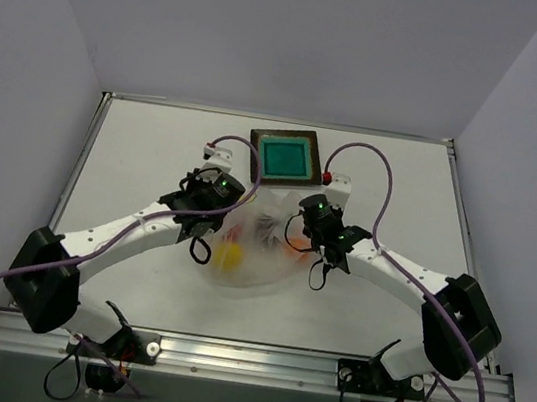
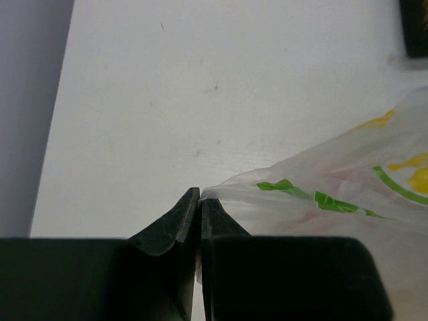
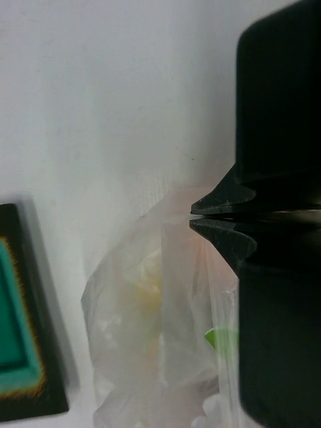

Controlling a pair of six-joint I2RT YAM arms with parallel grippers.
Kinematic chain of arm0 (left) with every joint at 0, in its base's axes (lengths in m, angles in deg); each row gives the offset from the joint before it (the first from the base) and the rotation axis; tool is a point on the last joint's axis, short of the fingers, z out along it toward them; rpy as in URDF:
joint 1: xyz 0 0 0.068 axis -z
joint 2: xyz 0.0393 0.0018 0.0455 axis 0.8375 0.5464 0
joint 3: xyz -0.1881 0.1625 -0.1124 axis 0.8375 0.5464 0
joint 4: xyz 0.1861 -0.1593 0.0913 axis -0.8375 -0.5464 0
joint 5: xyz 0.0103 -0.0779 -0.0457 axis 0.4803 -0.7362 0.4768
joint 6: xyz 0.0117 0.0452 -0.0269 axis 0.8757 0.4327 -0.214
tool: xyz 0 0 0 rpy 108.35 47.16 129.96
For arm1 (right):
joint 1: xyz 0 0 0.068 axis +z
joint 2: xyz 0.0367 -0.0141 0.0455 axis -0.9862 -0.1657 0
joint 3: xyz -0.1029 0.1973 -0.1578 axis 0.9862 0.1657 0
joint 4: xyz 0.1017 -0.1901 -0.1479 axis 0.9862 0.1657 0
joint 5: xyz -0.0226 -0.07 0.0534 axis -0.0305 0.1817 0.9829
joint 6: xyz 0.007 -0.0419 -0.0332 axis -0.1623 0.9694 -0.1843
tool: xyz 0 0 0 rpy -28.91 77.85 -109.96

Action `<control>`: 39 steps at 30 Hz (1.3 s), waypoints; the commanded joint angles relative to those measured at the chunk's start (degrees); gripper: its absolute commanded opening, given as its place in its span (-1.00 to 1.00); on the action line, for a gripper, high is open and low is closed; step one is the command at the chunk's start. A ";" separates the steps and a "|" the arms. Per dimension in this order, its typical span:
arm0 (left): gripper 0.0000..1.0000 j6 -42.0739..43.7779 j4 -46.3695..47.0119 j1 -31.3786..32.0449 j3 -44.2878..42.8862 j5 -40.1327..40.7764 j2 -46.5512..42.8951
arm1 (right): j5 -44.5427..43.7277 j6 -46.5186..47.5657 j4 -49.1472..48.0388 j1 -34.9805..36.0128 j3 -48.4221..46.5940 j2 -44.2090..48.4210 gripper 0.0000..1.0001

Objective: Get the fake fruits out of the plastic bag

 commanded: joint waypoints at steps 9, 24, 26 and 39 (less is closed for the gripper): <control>-0.95 2.45 10.66 -9.97 -11.80 -0.95 7.40 | 4.28 1.63 -1.15 -2.04 5.72 4.21 -1.00; 0.59 -4.30 2.68 -8.13 -4.19 -15.03 -8.91 | 12.82 0.31 0.87 3.15 9.42 16.64 -1.00; 0.70 -4.65 -0.83 -6.90 -2.42 -13.36 -16.89 | 12.73 0.74 0.78 2.71 8.89 15.93 -1.00; 0.89 -13.19 -9.37 7.25 2.59 -13.09 -22.05 | 13.69 0.75 0.34 2.10 8.19 14.61 -1.00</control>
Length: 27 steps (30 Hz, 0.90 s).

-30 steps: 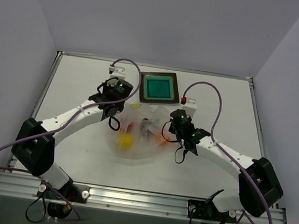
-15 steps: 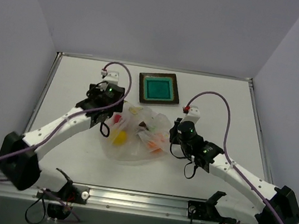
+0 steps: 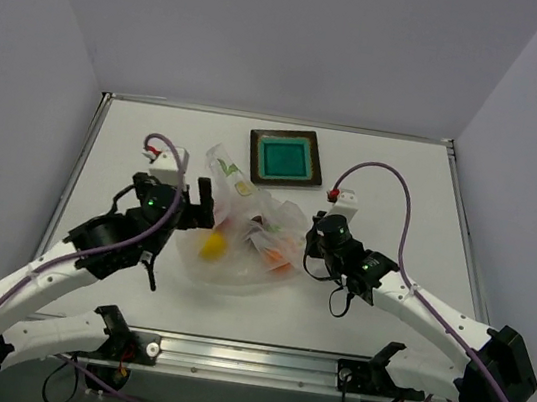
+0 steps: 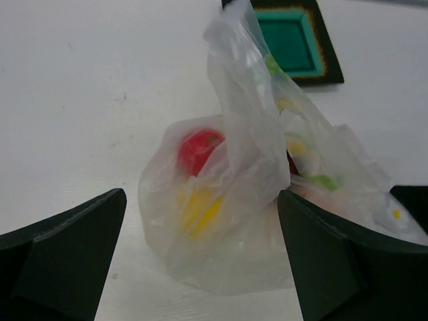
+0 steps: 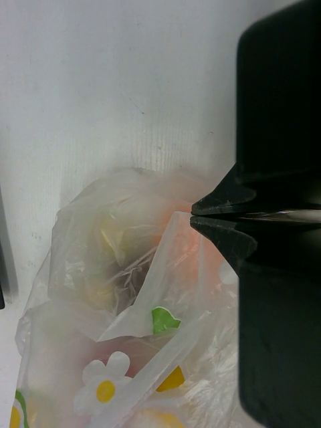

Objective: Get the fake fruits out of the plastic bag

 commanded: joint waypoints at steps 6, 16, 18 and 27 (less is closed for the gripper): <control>0.80 1.38 6.42 2.74 -0.76 5.17 14.19 | 0.63 0.57 -0.08 -0.40 -1.78 -0.91 -1.00; -0.81 2.81 12.24 -3.32 3.62 8.53 21.25 | 0.37 0.75 -1.04 -2.68 0.06 -2.05 -1.00; -0.95 1.40 12.15 -4.73 8.27 7.39 19.14 | -0.42 0.57 -1.39 -4.60 0.50 -2.58 -1.00; -0.95 -0.28 11.45 -9.48 20.68 -7.28 5.25 | -2.79 2.24 -4.73 -11.37 -5.11 -11.09 -1.00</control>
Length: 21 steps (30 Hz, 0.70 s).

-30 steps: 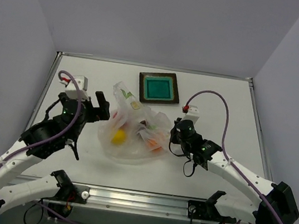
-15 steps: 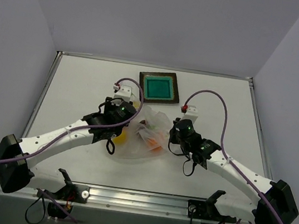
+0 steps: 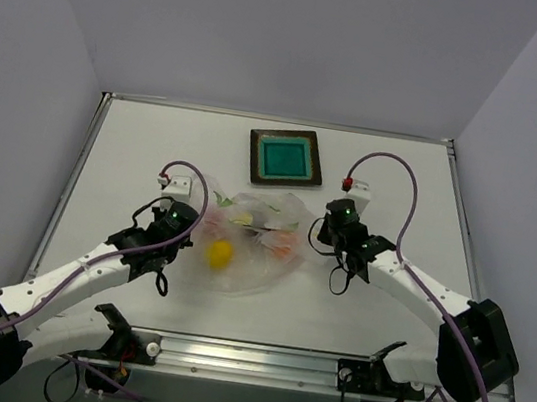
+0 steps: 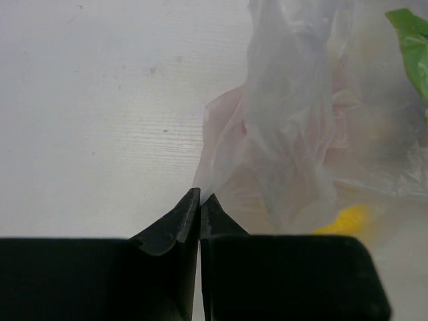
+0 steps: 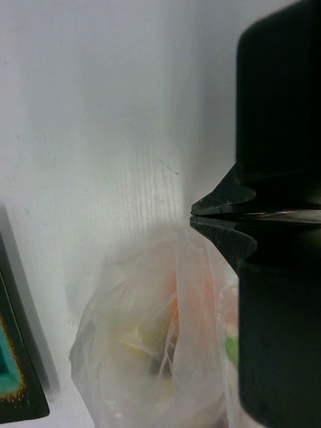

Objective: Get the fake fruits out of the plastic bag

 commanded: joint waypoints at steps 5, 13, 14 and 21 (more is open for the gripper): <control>-0.95 -1.22 0.32 -1.33 1.76 -11.58 -4.87 | -3.39 4.13 -3.06 -4.09 -10.61 -18.93 -1.00; -0.95 -0.69 2.79 -1.33 1.24 -16.77 -7.59 | 0.48 5.01 0.18 -2.78 -10.79 -3.64 -0.04; -0.95 -0.60 3.05 -1.42 0.63 -17.04 -7.68 | 0.48 5.36 1.33 -2.17 -10.88 -1.33 0.37; -0.95 -0.51 3.67 -1.59 -0.87 -17.57 -8.73 | -1.28 4.05 11.35 10.20 -12.02 11.96 0.60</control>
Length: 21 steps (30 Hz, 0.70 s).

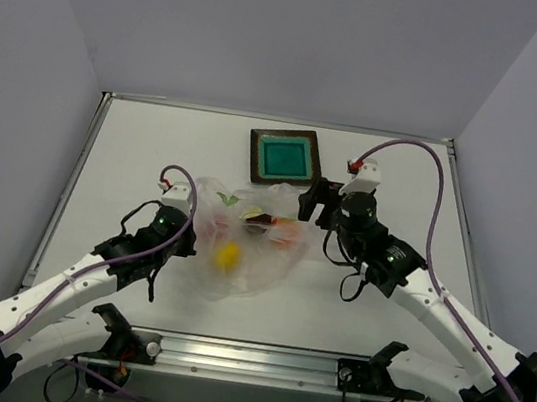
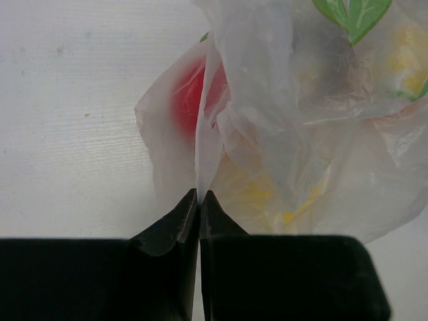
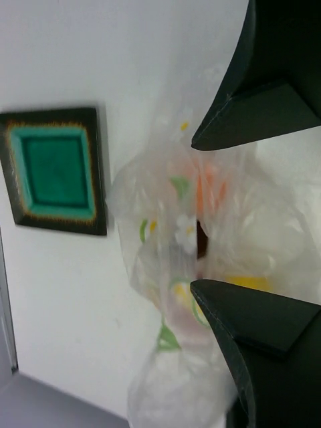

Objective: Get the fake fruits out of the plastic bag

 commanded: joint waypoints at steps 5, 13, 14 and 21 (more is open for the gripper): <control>-0.95 -0.19 0.52 -0.74 -5.18 0.25 -2.12 | 1.55 -1.88 4.52 13.17 -1.93 -0.03 -0.92; -0.95 -0.28 -1.07 -0.74 -5.36 0.43 -2.56 | 2.53 1.54 -5.33 16.44 -7.02 -18.66 -1.00; -0.95 -0.19 -1.85 -0.74 -5.53 0.43 -2.64 | 2.26 2.68 -6.90 15.22 -7.99 -19.89 -1.00; -0.95 -0.27 -6.95 -0.74 -6.94 2.01 -2.38 | 3.22 4.09 -10.35 8.88 -15.11 -32.10 -1.00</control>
